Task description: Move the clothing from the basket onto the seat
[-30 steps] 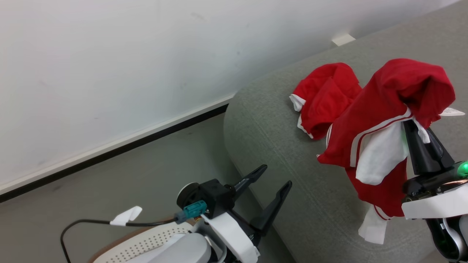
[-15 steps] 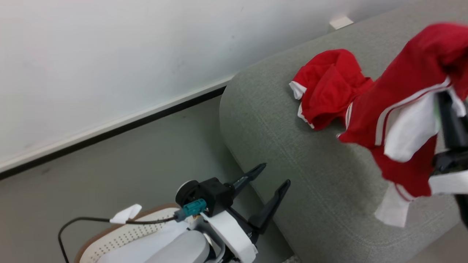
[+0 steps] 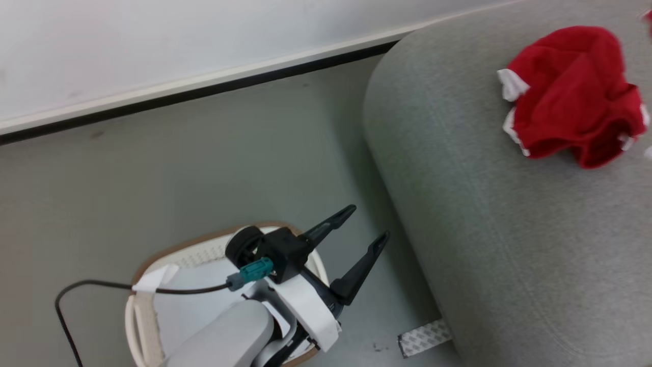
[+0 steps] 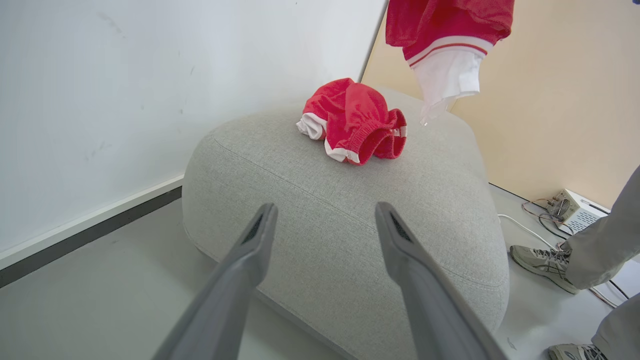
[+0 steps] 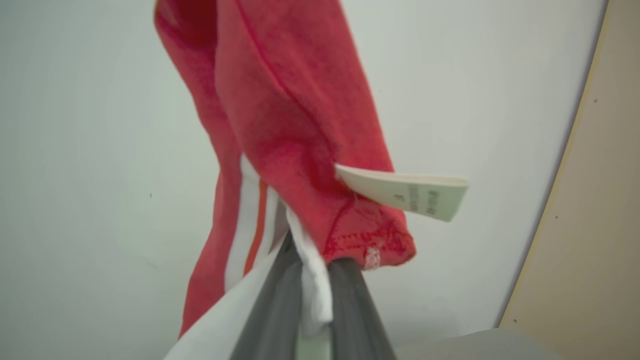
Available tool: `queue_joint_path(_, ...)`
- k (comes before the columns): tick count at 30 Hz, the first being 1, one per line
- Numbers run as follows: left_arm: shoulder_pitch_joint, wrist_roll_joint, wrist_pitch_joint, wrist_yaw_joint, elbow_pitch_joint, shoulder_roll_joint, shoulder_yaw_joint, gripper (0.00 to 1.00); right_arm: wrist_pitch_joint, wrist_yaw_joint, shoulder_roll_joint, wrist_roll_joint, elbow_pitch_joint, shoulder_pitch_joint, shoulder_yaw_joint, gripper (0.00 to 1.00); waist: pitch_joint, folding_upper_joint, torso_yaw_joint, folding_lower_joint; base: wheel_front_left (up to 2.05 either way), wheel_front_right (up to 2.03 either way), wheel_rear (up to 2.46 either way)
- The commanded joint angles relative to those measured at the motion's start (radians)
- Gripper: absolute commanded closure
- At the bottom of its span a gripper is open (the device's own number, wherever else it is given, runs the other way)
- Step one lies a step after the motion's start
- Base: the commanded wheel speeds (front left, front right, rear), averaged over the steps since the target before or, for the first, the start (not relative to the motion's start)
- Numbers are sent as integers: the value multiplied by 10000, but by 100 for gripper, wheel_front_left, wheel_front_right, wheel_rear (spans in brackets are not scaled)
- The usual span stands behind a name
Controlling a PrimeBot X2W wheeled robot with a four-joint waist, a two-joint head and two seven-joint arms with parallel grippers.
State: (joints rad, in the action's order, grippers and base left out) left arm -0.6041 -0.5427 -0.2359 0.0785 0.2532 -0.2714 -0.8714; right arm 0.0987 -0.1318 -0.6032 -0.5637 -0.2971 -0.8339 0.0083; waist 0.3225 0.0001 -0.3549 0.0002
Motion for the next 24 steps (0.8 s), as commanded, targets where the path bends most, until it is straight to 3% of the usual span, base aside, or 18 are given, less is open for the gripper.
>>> queue_joint_path(1, -124, 135, 36, -2, -93, -62, -14, 0, 91, 23, -145, -31, -341, -288, -231, 100, 696, -1, 757, -2, 0, 0, 0)
queue_joint_path(9, -375, 240, 89, -69, -433, -290, 28, 0, -398, 24, -844, 613, -3104, -1330, -705, 100, 1713, -1, 1607, -2, 0, 0, 0)
queue_joint_path(14, -514, 264, 74, -112, -531, -464, 106, 0, -977, 23, -714, 1005, -4906, -1272, -27, 100, 2172, -1, 1825, -2, 0, 0, 0)
queue_joint_path(21, -667, 220, 20, -97, -473, -396, 103, 0, -2263, 23, -355, 666, -7170, -1519, 265, 100, 2277, -1, 1940, -2, 0, 0, 0)
queue_joint_path(24, -675, 174, 21, -130, -440, -431, 144, 0, -2385, 23, -352, 535, -7347, -1607, 522, 90, 2248, -1, 1915, -2, 0, 0, 0)
